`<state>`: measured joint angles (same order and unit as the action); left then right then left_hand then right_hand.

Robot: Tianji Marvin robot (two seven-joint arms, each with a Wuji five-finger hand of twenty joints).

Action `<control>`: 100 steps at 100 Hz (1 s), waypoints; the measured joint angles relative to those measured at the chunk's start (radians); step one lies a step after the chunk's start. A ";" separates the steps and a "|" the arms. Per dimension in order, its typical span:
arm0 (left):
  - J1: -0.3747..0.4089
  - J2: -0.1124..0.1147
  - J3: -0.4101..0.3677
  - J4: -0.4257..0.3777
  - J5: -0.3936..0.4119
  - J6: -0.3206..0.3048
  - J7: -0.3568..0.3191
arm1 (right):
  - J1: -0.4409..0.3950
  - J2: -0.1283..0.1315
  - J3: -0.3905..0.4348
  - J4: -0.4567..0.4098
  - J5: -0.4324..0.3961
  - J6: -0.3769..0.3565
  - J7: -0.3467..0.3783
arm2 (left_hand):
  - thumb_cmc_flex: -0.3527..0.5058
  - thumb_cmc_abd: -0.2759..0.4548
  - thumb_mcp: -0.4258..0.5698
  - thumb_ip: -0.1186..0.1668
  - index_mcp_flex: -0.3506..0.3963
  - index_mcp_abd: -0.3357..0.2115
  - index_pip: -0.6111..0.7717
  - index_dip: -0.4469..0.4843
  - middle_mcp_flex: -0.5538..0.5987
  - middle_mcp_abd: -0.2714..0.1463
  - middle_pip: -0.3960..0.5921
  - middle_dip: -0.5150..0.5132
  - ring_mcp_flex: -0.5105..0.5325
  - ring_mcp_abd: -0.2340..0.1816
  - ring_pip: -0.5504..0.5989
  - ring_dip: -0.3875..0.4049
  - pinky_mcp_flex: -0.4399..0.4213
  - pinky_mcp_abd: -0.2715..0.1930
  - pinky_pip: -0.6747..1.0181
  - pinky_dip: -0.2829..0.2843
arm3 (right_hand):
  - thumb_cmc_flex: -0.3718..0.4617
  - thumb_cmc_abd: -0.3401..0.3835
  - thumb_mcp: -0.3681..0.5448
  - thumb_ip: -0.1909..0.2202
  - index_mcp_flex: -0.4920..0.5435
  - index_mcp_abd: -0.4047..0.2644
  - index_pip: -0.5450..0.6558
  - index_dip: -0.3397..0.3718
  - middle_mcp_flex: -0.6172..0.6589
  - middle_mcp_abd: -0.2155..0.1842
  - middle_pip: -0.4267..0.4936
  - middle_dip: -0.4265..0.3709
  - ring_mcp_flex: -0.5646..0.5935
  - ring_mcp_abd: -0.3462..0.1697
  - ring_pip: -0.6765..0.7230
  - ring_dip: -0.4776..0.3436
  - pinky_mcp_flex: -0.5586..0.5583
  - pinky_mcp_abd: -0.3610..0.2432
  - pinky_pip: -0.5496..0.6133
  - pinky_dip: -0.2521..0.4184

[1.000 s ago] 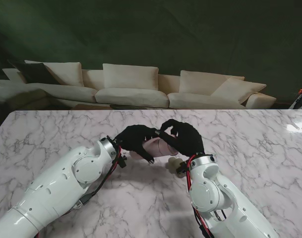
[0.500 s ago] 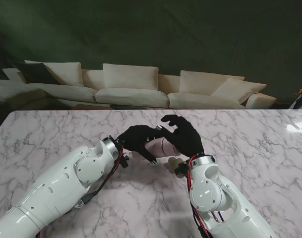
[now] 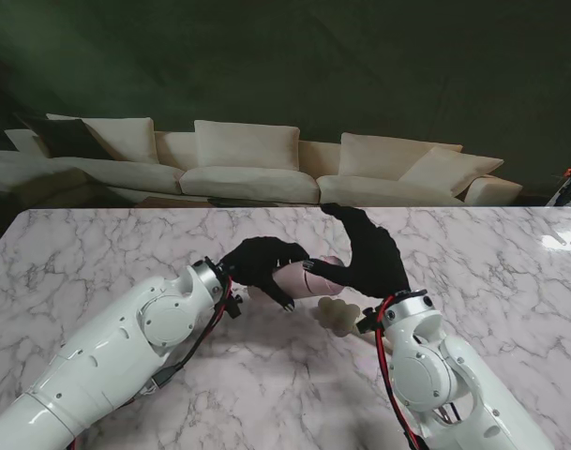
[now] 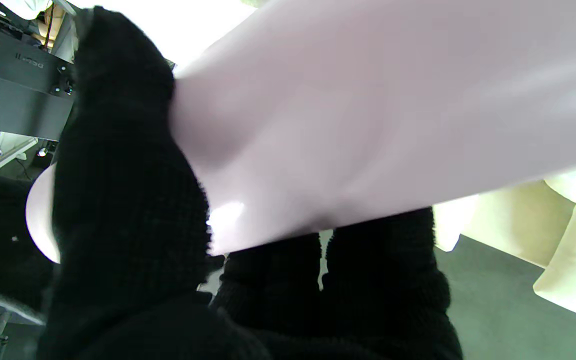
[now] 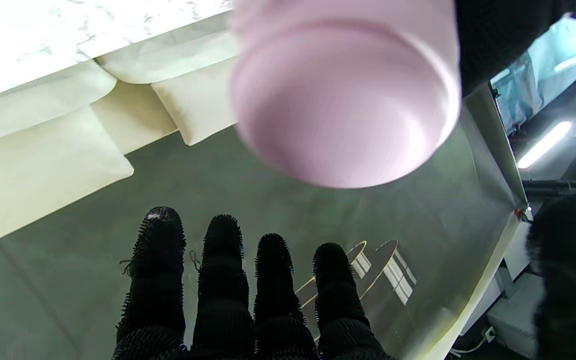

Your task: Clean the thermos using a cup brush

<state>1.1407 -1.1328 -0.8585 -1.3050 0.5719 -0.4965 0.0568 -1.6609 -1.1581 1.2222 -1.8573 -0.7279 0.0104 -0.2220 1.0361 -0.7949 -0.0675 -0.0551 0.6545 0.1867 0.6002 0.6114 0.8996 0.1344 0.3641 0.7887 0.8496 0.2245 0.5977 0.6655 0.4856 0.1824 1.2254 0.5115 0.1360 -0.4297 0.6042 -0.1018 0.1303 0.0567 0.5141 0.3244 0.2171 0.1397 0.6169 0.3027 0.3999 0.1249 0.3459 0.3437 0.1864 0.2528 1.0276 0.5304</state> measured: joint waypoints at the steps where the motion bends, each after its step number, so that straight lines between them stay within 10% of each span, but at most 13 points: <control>1: 0.000 0.000 -0.001 -0.001 0.001 0.000 0.000 | -0.004 0.002 0.005 -0.003 -0.002 -0.002 0.001 | 0.000 0.000 0.000 0.000 0.000 0.000 0.000 0.000 0.000 0.000 0.000 0.000 0.000 0.000 0.000 0.000 0.000 0.000 0.000 0.000 | 0.000 -0.006 -0.002 0.000 0.000 0.008 -0.006 0.000 0.000 0.001 0.000 0.000 0.001 0.000 0.002 0.000 0.007 -0.003 0.003 0.000; 19: 0.003 0.001 -0.006 -0.006 0.006 -0.001 0.006 | -0.081 0.032 0.072 -0.064 -0.022 -0.005 0.090 | 0.000 0.000 0.000 0.000 0.000 0.000 0.000 0.000 0.000 0.000 0.000 0.000 0.000 0.000 0.000 0.000 0.000 0.000 0.000 0.000 | 0.027 -0.086 0.039 0.000 0.002 0.030 -0.021 0.000 0.000 0.024 0.027 0.030 0.123 0.027 0.093 0.026 0.173 -0.014 0.120 0.000; 52: -0.002 -0.001 0.000 -0.001 0.005 -0.001 0.020 | -0.075 0.047 -0.001 -0.048 0.001 0.057 0.081 | 0.000 0.000 0.000 0.000 0.000 0.000 0.000 0.000 0.000 0.000 0.000 0.000 0.000 0.000 0.001 0.001 0.000 0.000 0.000 0.000 | 0.378 -0.030 -0.107 0.019 0.076 0.005 0.046 0.075 0.221 -0.006 0.207 0.186 0.559 0.008 0.418 0.184 0.606 -0.013 0.416 -0.046; 64: -0.002 -0.001 0.001 -0.001 0.003 -0.001 0.020 | -0.041 0.036 -0.037 -0.014 0.015 0.085 0.021 | 0.000 0.000 0.000 0.000 0.000 0.000 0.000 0.000 0.000 0.000 0.000 0.000 0.000 0.000 0.001 0.001 0.000 0.000 0.000 0.000 | 0.227 -0.010 -0.009 -0.005 0.164 -0.029 0.110 0.064 0.573 -0.002 0.247 0.245 0.823 -0.012 0.613 0.235 0.839 -0.002 0.624 -0.038; 78: -0.004 -0.001 0.010 0.002 -0.001 -0.001 0.018 | -0.010 0.021 -0.074 -0.004 0.064 0.163 0.002 | 0.000 0.000 0.000 0.000 0.000 0.000 0.000 0.000 0.000 0.000 0.000 0.000 0.000 0.000 0.001 -0.008 0.000 0.000 0.000 0.000 | 0.098 0.071 -0.025 -0.018 0.256 -0.030 0.143 -0.012 0.848 0.038 0.324 0.262 0.871 0.006 0.791 0.282 0.917 0.037 0.713 -0.038; 100: -0.007 -0.001 0.013 0.007 -0.005 0.003 0.018 | -0.004 0.014 -0.083 0.006 0.025 0.167 -0.005 | 0.000 0.000 0.000 0.000 0.000 0.000 0.000 0.004 0.000 0.000 0.000 0.000 0.000 0.000 0.001 -0.009 0.000 0.000 0.000 0.000 | -0.231 0.278 -0.072 -0.009 0.033 -0.094 0.047 -0.083 0.565 0.008 0.252 0.213 0.735 0.083 0.576 0.229 0.725 0.082 0.663 -0.067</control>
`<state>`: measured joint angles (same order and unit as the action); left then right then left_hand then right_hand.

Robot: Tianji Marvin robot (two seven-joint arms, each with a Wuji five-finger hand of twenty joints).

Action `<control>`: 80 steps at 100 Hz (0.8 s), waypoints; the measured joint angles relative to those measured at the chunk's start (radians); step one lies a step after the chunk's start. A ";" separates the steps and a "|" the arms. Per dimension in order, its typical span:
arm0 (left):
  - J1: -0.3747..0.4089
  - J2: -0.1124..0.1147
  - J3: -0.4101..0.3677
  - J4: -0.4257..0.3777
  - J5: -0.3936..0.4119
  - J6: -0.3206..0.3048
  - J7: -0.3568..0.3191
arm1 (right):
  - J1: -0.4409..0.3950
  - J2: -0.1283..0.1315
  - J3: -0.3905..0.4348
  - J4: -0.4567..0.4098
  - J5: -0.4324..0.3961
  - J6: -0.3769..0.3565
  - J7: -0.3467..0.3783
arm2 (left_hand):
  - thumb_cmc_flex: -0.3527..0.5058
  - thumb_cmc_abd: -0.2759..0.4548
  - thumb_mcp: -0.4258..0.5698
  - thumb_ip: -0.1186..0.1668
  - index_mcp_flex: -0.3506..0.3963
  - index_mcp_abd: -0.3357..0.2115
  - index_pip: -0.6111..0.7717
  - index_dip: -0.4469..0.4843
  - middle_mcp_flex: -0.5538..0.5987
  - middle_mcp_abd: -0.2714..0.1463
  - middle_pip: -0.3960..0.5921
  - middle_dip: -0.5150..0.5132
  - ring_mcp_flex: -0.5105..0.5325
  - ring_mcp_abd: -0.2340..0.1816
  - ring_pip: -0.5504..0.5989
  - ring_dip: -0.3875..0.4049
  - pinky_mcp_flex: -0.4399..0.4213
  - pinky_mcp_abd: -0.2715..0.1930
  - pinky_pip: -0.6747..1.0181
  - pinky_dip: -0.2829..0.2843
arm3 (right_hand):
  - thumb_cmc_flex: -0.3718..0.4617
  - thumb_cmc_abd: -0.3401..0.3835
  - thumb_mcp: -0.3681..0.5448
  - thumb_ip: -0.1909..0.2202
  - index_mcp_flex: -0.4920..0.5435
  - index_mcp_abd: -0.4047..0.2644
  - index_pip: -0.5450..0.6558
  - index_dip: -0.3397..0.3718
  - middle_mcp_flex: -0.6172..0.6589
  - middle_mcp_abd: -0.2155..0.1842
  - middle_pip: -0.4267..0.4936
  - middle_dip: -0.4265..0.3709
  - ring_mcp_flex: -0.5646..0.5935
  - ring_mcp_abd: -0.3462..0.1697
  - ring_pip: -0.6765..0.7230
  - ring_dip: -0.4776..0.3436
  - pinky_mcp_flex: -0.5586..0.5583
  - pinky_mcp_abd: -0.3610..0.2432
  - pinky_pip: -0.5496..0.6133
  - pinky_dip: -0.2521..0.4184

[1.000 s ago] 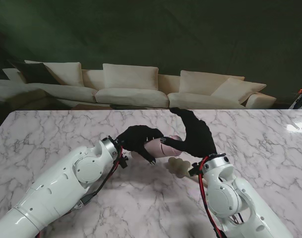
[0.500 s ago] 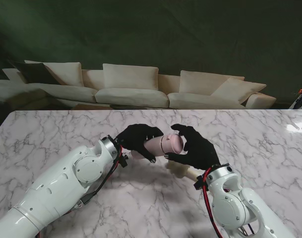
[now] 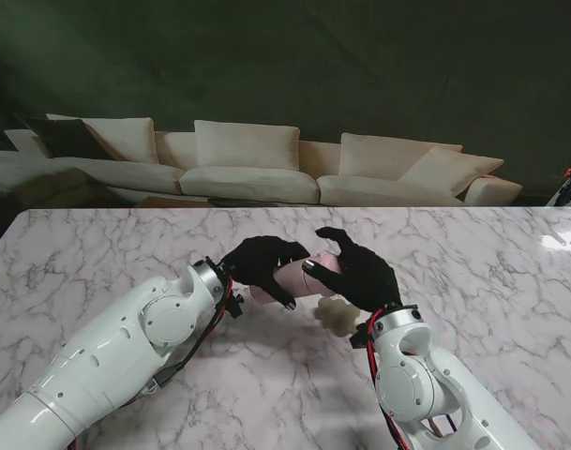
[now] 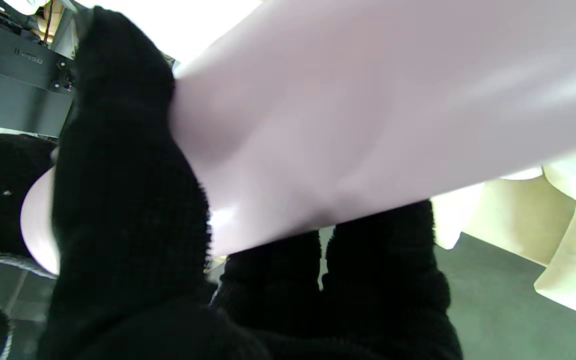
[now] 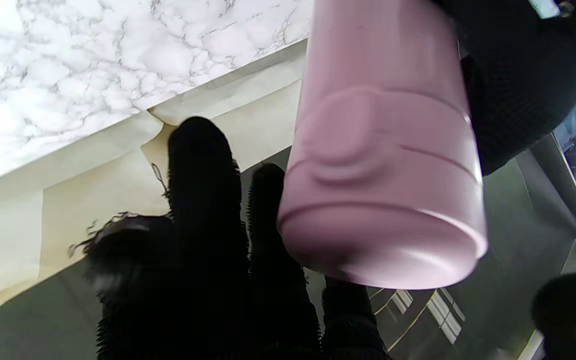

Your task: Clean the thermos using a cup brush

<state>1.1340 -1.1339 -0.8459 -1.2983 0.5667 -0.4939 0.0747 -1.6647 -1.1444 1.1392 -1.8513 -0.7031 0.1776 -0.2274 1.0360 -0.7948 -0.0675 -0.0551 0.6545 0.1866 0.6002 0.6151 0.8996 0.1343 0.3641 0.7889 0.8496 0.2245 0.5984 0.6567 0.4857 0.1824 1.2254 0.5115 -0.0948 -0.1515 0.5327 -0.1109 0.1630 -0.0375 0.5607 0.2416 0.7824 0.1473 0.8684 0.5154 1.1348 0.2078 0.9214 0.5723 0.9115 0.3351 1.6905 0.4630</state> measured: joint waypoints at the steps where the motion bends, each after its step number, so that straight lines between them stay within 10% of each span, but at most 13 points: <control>1: 0.000 0.000 0.000 0.000 0.000 0.000 0.000 | -0.001 0.000 0.001 -0.001 -0.006 0.000 -0.001 | 0.000 0.000 0.000 0.000 0.000 0.000 0.000 -0.001 0.000 0.000 0.000 0.000 0.000 0.000 0.000 0.003 0.000 0.000 0.000 0.000 | -0.008 0.005 -0.003 0.000 -0.011 0.000 -0.024 -0.003 -0.029 -0.009 -0.014 -0.005 -0.019 0.005 -0.015 0.000 -0.024 0.000 -0.013 0.004; 6: 0.000 0.000 0.000 0.000 0.000 0.000 -0.001 | -0.008 0.000 0.007 -0.003 -0.074 -0.002 -0.015 | 0.000 0.000 0.000 0.000 0.000 0.000 0.000 -0.003 0.000 0.000 0.000 0.000 0.000 0.000 0.000 0.010 0.000 0.000 0.000 0.000 | -0.022 0.021 -0.002 0.000 -0.022 -0.011 -0.195 0.001 -0.175 -0.025 -0.081 -0.043 -0.127 0.022 -0.127 -0.013 -0.148 0.002 -0.101 0.033; 14: 0.000 -0.001 -0.001 0.000 0.001 0.000 -0.001 | -0.026 -0.001 0.035 -0.004 -0.152 -0.035 -0.051 | 0.000 0.000 0.000 0.000 0.000 0.000 0.000 -0.003 0.000 0.000 0.000 0.000 0.000 0.000 0.000 0.012 0.000 0.000 0.000 0.000 | -0.022 0.021 -0.002 0.000 -0.022 -0.012 -0.471 0.209 -0.382 -0.032 -0.175 -0.125 -0.295 0.033 -0.324 -0.089 -0.314 0.028 -0.246 0.052; 26: 0.000 -0.001 -0.002 0.000 0.002 0.000 -0.001 | -0.063 -0.001 0.086 -0.027 -0.079 -0.091 -0.053 | 0.000 0.000 0.000 0.000 0.000 0.000 0.000 -0.003 0.000 0.000 0.000 0.000 0.000 0.000 0.000 0.013 0.000 0.000 0.000 0.000 | -0.001 0.018 -0.001 0.000 -0.021 -0.012 -0.549 0.300 -0.562 -0.033 -0.311 -0.225 -0.519 0.035 -0.535 -0.198 -0.488 0.039 -0.416 0.052; 60: 0.000 -0.002 -0.001 0.000 0.004 -0.003 0.002 | -0.135 0.022 0.254 -0.008 -0.159 -0.503 0.000 | 0.000 0.000 0.000 0.000 0.000 0.000 0.000 -0.003 0.000 0.000 0.000 0.000 0.000 0.000 0.000 0.013 0.000 0.000 0.000 0.000 | 0.463 -0.300 0.044 0.068 -0.022 -0.128 -0.329 0.320 -0.578 -0.035 -0.551 -0.325 -0.675 -0.022 -0.676 -0.290 -0.611 0.004 -0.634 0.007; 80: -0.002 -0.002 -0.002 0.001 0.004 -0.004 0.003 | -0.126 0.049 0.288 0.025 -0.130 -0.608 0.115 | 0.000 0.000 0.000 0.000 0.000 0.000 0.000 -0.003 0.000 0.000 0.000 0.000 0.000 0.000 0.000 0.013 0.000 0.000 0.000 0.000 | 0.526 -0.472 0.416 0.088 -0.022 -0.264 -0.163 0.310 -0.578 -0.034 -0.576 -0.334 -0.674 -0.055 -0.673 -0.290 -0.607 -0.012 -0.657 -0.032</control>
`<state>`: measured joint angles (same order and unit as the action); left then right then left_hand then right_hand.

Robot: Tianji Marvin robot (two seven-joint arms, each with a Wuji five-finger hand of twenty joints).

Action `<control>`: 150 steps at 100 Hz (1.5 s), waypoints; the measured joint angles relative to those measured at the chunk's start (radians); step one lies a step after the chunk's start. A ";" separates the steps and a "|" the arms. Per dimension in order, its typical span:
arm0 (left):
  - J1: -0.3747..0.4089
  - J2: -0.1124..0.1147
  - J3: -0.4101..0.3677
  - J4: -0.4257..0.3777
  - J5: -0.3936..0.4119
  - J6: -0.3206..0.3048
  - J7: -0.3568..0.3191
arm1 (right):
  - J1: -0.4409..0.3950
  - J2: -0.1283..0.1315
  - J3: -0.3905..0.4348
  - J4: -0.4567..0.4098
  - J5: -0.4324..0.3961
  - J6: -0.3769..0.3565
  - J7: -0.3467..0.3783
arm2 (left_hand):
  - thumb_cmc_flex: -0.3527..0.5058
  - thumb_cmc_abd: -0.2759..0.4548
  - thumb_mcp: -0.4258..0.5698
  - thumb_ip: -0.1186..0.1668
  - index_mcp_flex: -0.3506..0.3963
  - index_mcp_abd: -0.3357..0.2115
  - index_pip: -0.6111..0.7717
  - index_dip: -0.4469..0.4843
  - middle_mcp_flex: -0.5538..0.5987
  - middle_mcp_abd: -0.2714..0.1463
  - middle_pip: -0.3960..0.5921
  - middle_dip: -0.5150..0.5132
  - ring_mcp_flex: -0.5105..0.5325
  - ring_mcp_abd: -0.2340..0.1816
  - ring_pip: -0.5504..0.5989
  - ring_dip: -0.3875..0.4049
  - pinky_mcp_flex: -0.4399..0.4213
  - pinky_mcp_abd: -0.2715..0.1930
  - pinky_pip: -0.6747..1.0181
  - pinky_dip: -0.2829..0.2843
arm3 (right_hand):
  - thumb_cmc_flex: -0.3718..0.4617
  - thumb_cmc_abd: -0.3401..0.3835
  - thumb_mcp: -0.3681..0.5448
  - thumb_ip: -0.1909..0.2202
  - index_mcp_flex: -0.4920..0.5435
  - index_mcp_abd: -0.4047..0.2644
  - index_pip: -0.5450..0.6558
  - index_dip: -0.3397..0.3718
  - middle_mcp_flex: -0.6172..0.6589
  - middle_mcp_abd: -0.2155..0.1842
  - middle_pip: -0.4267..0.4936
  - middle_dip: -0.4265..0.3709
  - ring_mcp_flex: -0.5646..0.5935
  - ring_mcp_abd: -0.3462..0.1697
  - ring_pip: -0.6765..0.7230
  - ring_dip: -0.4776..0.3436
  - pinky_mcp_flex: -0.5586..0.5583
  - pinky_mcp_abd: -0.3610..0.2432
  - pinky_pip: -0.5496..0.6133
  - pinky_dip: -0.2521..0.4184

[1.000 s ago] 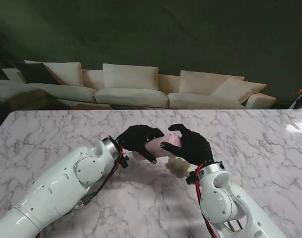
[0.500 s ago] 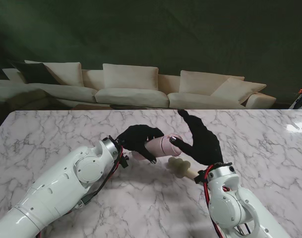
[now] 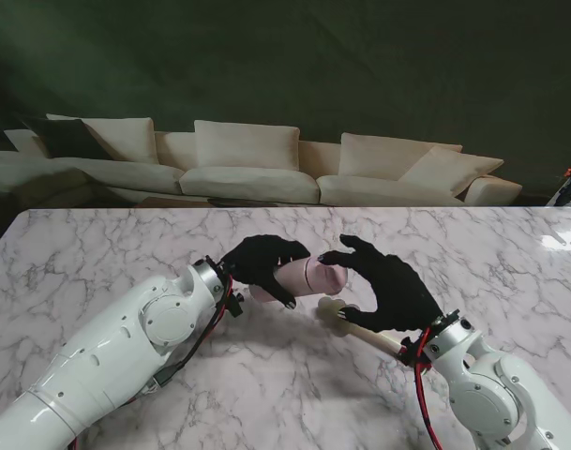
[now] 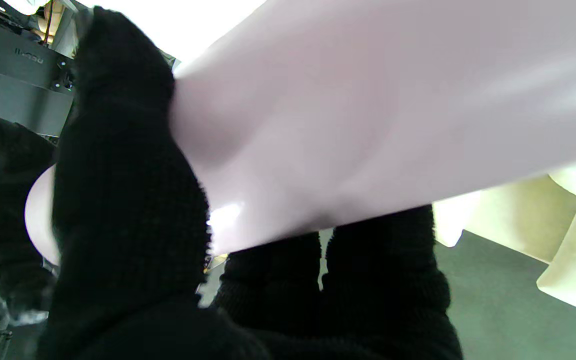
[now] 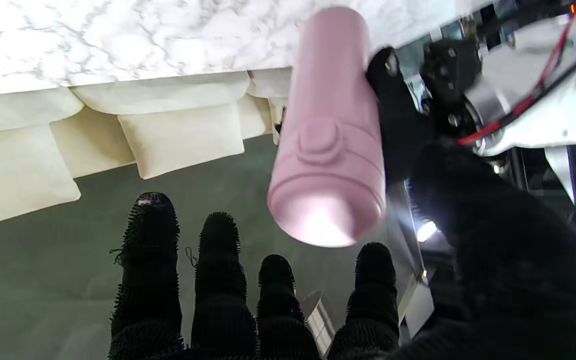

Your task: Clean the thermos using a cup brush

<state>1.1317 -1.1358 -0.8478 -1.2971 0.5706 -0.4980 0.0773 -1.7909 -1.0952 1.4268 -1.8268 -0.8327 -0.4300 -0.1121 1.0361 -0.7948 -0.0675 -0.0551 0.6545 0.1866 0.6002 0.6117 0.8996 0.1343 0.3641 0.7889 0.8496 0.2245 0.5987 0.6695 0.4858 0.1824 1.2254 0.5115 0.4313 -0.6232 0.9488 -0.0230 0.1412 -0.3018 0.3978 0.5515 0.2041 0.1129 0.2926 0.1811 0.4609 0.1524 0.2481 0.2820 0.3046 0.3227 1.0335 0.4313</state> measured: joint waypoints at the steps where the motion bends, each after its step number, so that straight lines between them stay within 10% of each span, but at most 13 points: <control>1: 0.000 0.000 0.000 0.000 0.000 0.000 0.000 | 0.001 0.001 0.000 0.001 -0.010 0.000 0.000 | 0.000 0.000 0.000 0.000 0.000 0.000 0.000 0.000 0.000 0.000 0.000 0.000 0.000 0.000 0.000 0.000 0.000 0.000 0.000 0.000 | 0.014 -0.005 0.009 0.000 0.000 -0.001 0.000 0.000 0.000 0.000 0.000 0.000 0.000 -0.003 0.002 0.000 0.000 -0.002 0.000 -0.001; 30: -0.001 0.000 0.000 0.002 -0.001 -0.004 -0.001 | 0.053 0.017 -0.034 0.038 -0.002 0.008 0.028 | 0.000 0.000 0.000 0.000 0.000 0.000 0.000 0.000 0.000 0.000 0.000 0.000 0.000 0.000 0.000 0.004 0.000 0.000 0.000 0.000 | 0.130 -0.019 0.076 -0.003 -0.001 -0.047 0.011 -0.150 0.000 0.000 0.040 0.022 0.113 -0.056 0.167 0.072 0.115 -0.110 0.067 0.011; 57: -0.003 0.000 0.003 0.002 -0.005 -0.006 -0.006 | 0.096 0.016 -0.079 0.059 0.018 0.034 0.022 | 0.000 0.000 0.000 0.000 0.000 0.000 0.000 0.000 0.000 0.000 0.000 0.000 0.000 0.000 0.001 0.004 0.000 0.000 0.000 0.000 | 0.233 -0.018 0.064 -0.087 -0.001 -0.038 0.211 -0.201 0.069 -0.013 0.431 0.176 0.390 -0.155 0.563 0.282 0.420 -0.237 0.312 0.147; 74: -0.003 0.001 0.004 0.001 -0.005 -0.004 -0.008 | 0.117 0.011 -0.103 0.074 0.048 0.040 0.009 | 0.000 0.000 0.000 0.000 0.000 0.000 0.000 0.000 0.000 0.000 0.000 0.000 0.000 0.000 0.001 0.000 0.000 0.000 0.000 0.000 | 0.248 -0.024 0.023 -0.131 0.006 0.019 0.343 -0.262 0.189 0.008 0.465 0.241 0.568 -0.207 0.735 0.330 0.595 -0.276 0.466 0.192; 100: -0.003 0.005 0.009 0.006 -0.008 -0.002 -0.010 | 0.137 0.005 -0.126 0.085 0.119 0.061 0.014 | 0.000 0.000 0.000 0.000 0.000 0.000 0.000 0.005 0.000 0.000 0.000 0.000 0.000 0.000 -0.008 -0.015 0.000 0.000 0.000 0.000 | 0.183 0.097 -0.253 -0.239 0.152 0.226 0.335 -0.278 0.505 0.121 0.429 0.266 0.771 -0.158 0.854 0.368 0.817 -0.208 0.684 0.156; 125: -0.003 0.005 0.016 0.005 -0.009 -0.002 -0.012 | 0.136 -0.001 -0.140 0.068 0.156 0.134 0.019 | 0.000 0.000 0.000 0.000 0.000 0.000 0.000 0.009 0.000 0.000 0.000 0.000 0.000 0.000 -0.008 -0.015 0.000 0.000 0.000 0.000 | 0.059 0.255 -0.391 -0.208 0.298 0.416 0.306 -0.301 0.901 0.133 0.439 0.294 0.824 -0.108 0.964 0.417 0.839 -0.145 0.754 0.135; 150: -0.006 0.003 0.026 0.016 -0.012 -0.002 -0.006 | 0.137 -0.010 -0.195 0.041 0.181 0.307 -0.010 | 0.001 0.000 0.000 0.000 0.000 0.006 0.000 0.010 0.000 0.001 0.000 0.000 0.000 0.000 -0.008 -0.015 0.000 0.000 0.000 0.000 | -0.130 0.459 -0.421 -0.145 0.408 0.433 0.285 -0.298 1.082 0.083 0.441 0.198 0.859 -0.012 1.027 0.418 0.844 -0.021 0.770 0.183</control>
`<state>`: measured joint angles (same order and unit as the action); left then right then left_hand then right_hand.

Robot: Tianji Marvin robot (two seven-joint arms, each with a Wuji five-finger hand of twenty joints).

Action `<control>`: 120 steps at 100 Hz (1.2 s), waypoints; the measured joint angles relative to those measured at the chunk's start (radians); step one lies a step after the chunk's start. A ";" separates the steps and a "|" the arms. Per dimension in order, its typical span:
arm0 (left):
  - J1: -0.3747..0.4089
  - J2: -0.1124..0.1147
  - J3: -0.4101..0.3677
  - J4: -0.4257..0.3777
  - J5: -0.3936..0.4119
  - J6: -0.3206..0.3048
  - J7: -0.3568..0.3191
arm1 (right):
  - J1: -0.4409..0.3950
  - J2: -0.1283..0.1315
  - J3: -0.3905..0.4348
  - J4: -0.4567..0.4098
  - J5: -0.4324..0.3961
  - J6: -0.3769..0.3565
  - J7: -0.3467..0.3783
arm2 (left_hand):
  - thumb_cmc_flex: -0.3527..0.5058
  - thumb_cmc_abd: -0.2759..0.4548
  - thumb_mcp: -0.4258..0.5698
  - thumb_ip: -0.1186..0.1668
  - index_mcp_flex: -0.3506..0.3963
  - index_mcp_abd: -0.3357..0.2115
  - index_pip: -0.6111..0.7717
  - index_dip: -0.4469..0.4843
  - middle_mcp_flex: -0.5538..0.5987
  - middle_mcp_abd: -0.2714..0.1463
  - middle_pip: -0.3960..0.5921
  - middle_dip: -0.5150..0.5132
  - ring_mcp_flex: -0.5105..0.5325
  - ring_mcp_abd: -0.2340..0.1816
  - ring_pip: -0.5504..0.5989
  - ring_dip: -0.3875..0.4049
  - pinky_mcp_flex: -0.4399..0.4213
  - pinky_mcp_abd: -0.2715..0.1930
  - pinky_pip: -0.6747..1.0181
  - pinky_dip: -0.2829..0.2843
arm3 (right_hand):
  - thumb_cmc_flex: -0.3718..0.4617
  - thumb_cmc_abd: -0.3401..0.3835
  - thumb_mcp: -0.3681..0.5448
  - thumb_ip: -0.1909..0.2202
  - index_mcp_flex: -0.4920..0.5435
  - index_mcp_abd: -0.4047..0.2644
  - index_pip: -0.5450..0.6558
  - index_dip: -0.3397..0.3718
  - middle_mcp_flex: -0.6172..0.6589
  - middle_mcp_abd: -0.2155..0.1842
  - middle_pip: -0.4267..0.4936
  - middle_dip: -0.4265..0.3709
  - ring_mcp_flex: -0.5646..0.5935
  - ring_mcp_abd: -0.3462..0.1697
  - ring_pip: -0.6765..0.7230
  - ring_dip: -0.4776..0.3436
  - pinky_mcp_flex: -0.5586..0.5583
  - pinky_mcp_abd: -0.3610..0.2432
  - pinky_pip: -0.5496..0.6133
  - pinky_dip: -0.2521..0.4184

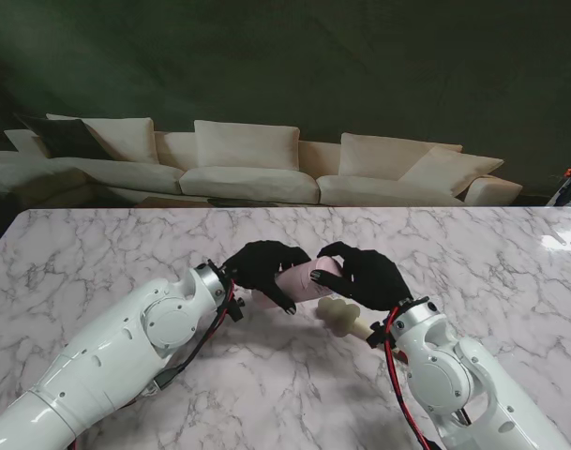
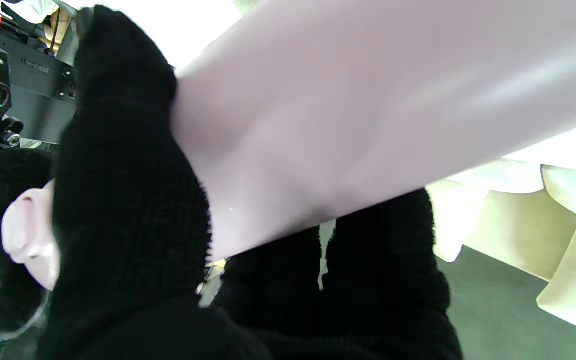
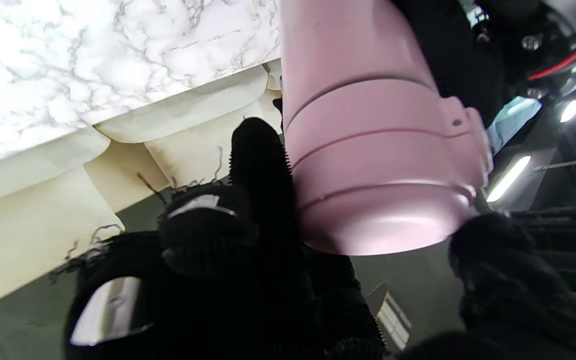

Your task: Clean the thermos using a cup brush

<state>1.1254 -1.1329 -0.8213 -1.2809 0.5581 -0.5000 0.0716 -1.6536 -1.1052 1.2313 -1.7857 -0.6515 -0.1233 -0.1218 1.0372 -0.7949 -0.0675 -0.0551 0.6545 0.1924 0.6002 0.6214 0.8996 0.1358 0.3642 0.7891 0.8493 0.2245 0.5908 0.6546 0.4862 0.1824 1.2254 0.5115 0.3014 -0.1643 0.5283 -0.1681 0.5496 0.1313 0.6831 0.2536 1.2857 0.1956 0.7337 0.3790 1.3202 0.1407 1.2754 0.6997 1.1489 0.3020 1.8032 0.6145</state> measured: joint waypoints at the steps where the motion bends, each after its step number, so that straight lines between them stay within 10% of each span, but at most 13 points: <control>1: 0.000 0.000 0.000 0.000 0.000 0.000 0.000 | 0.000 -0.001 -0.002 -0.001 0.007 0.005 -0.001 | 0.000 0.000 0.000 0.000 0.000 0.000 0.001 0.001 0.000 0.000 0.000 0.000 0.000 0.000 0.000 0.000 0.000 0.000 0.000 0.000 | -0.012 0.003 -0.005 0.000 0.000 0.000 0.000 0.000 0.004 0.000 0.000 0.000 0.000 0.003 0.000 0.000 0.000 0.003 0.000 0.001; 19: 0.000 -0.002 0.004 0.000 -0.004 0.000 0.000 | -0.002 -0.017 -0.029 -0.008 0.065 0.049 -0.029 | 0.000 0.000 0.000 0.000 0.000 0.000 0.002 0.006 0.000 0.000 -0.001 -0.001 0.000 0.000 0.000 -0.007 0.000 0.000 0.000 0.000 | -0.230 0.021 -0.007 0.013 -0.050 -0.033 -0.011 -0.004 -0.038 0.006 0.027 0.007 -0.015 0.013 -0.046 -0.026 -0.002 0.014 0.000 -0.005; 56: 0.003 -0.006 -0.017 -0.021 0.003 -0.001 0.003 | -0.065 -0.027 0.021 -0.061 -0.089 0.055 -0.090 | 0.000 0.000 0.000 0.000 0.000 0.000 0.002 0.003 0.000 0.000 -0.001 -0.002 0.007 -0.004 0.006 0.008 0.006 0.000 0.000 0.000 | -0.264 0.042 -0.092 0.052 -0.288 -0.206 -0.054 -0.030 -0.360 -0.082 0.073 0.049 -0.067 0.029 -0.270 -0.116 -0.110 0.014 -0.030 -0.113; 82: 0.005 -0.004 -0.020 -0.027 0.005 -0.001 -0.008 | -0.134 -0.022 0.113 -0.084 -0.282 0.038 -0.175 | 0.000 0.000 0.000 0.000 0.000 0.000 0.002 0.003 0.000 0.000 -0.001 0.007 0.007 -0.004 0.008 0.014 0.006 0.000 0.003 0.000 | -0.290 -0.120 0.032 0.052 -0.326 -0.255 -0.163 0.024 -0.879 -0.083 -0.052 0.018 -0.471 0.015 -0.501 -0.105 -0.513 0.012 -0.259 -0.038; 98: 0.004 -0.004 -0.020 -0.027 0.005 -0.001 -0.010 | -0.161 -0.004 0.179 -0.099 -0.349 -0.116 -0.142 | 0.000 0.000 0.000 0.000 0.000 0.000 0.002 0.003 0.000 0.000 -0.001 0.008 0.007 -0.004 0.008 0.014 0.006 0.000 0.006 0.000 | -0.130 -0.303 0.082 0.054 -0.399 -0.216 -0.239 0.062 -1.076 -0.083 -0.176 -0.095 -0.702 -0.026 -0.780 -0.250 -0.724 0.027 -0.581 -0.053; 120: -0.003 -0.004 -0.011 -0.025 0.002 -0.002 -0.010 | -0.126 0.020 0.175 -0.090 -0.345 -0.211 -0.079 | 0.000 0.000 0.000 0.000 0.000 0.000 0.002 0.003 0.000 0.000 -0.001 0.008 0.007 -0.004 0.008 0.014 0.006 0.000 0.009 0.000 | 0.103 -0.403 0.093 0.101 -0.421 -0.265 -0.302 0.066 -1.080 -0.125 -0.428 -0.198 -0.739 -0.045 -0.919 -0.355 -0.757 -0.014 -0.700 -0.113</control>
<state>1.1222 -1.1364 -0.8319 -1.3064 0.5599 -0.5019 0.0617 -1.7796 -1.0855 1.4067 -1.8753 -0.9968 -0.3344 -0.2005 1.0372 -0.7949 -0.0675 -0.0551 0.6545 0.1924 0.6018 0.6241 0.8996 0.1357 0.3635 0.7969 0.8559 0.2208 0.5991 0.6686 0.4923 0.1824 1.2342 0.5115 0.4047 -0.5669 0.6215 -0.0667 0.1282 -0.1337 0.3808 0.3193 0.2053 0.0706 0.3053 0.1815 0.5808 0.0953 0.3563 0.3451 0.3921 0.2877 1.1032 0.5014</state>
